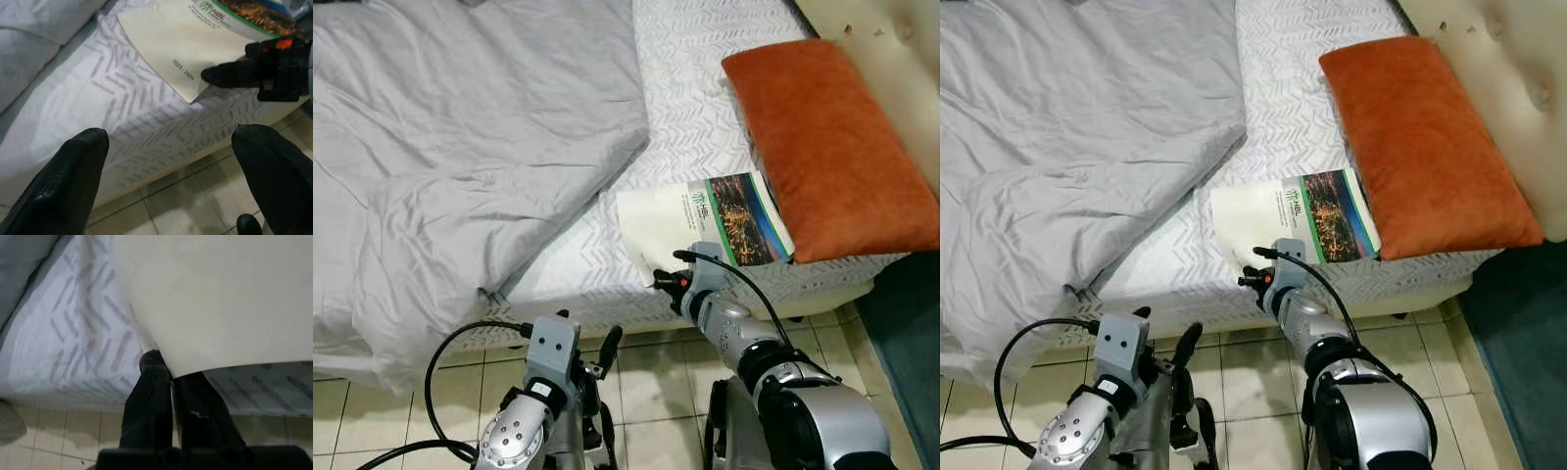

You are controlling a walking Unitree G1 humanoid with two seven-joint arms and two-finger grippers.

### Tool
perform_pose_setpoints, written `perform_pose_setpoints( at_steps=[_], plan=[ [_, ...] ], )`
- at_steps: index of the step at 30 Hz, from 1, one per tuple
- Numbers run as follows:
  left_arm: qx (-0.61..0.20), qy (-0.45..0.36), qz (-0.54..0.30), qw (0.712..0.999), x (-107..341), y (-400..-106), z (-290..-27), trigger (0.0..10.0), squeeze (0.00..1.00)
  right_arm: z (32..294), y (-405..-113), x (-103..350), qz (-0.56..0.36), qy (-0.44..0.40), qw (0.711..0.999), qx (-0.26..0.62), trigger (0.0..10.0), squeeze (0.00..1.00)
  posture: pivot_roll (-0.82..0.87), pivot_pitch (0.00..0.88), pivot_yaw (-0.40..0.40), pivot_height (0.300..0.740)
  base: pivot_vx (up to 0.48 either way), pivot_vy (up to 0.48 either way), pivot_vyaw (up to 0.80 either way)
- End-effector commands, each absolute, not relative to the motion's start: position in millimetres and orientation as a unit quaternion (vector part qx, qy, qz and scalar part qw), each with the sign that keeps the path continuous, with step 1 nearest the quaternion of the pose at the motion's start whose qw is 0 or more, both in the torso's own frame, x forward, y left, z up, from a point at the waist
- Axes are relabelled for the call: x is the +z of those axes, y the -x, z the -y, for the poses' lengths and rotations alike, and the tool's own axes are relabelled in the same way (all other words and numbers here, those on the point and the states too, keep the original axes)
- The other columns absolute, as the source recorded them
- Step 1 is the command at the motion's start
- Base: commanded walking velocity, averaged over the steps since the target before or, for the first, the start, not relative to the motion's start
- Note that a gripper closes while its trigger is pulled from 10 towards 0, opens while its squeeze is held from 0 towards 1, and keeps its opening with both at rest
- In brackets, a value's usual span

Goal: Clean up the room

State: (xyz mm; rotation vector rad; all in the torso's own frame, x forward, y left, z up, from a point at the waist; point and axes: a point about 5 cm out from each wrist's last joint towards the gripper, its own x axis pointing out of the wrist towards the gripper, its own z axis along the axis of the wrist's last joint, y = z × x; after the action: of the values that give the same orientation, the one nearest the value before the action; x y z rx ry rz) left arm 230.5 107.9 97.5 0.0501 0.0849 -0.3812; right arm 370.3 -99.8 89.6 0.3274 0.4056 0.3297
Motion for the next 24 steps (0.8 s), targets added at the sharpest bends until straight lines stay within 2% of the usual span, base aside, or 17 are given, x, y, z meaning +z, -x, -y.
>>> perform_pose_setpoints(
  at_steps=[1, 2, 10, 24],
  plan=[
    [-0.206, -0.025, -0.056, 0.977, 87.9, -227.6, -107.9, 10.0, 0.00, 104.6, -368.3, 82.6, -0.219, -0.185, 0.950, 0.123, 10.0, 0.52, 0.16, 0.384, 0.069, 0.635, 0.000, 0.000, 0.00],
    [-0.212, -0.022, -0.055, 0.975, 88.1, -228.0, -107.1, 10.0, 0.00, 105.1, -368.9, 83.5, -0.216, -0.189, 0.951, 0.118, 10.0, 1.00, 0.16, 0.385, 0.068, 0.635, 0.000, 0.000, 0.00],
    [-0.217, -0.016, -0.050, 0.975, 89.2, -232.1, -105.5, 10.0, 0.00, 106.6, -374.9, 93.7, -0.185, -0.159, 0.964, 0.104, 10.0, 1.00, 0.16, 0.386, 0.066, 0.635, 0.000, 0.000, 0.00],
    [-0.215, -0.018, -0.049, 0.975, 88.8, -232.9, -108.1, 10.0, 0.00, 88.9, -377.1, 101.1, -0.179, -0.181, 0.960, 0.118, 10.0, 1.00, 0.16, 0.383, 0.058, 0.635, 0.000, 0.000, 0.00]
  ],
)
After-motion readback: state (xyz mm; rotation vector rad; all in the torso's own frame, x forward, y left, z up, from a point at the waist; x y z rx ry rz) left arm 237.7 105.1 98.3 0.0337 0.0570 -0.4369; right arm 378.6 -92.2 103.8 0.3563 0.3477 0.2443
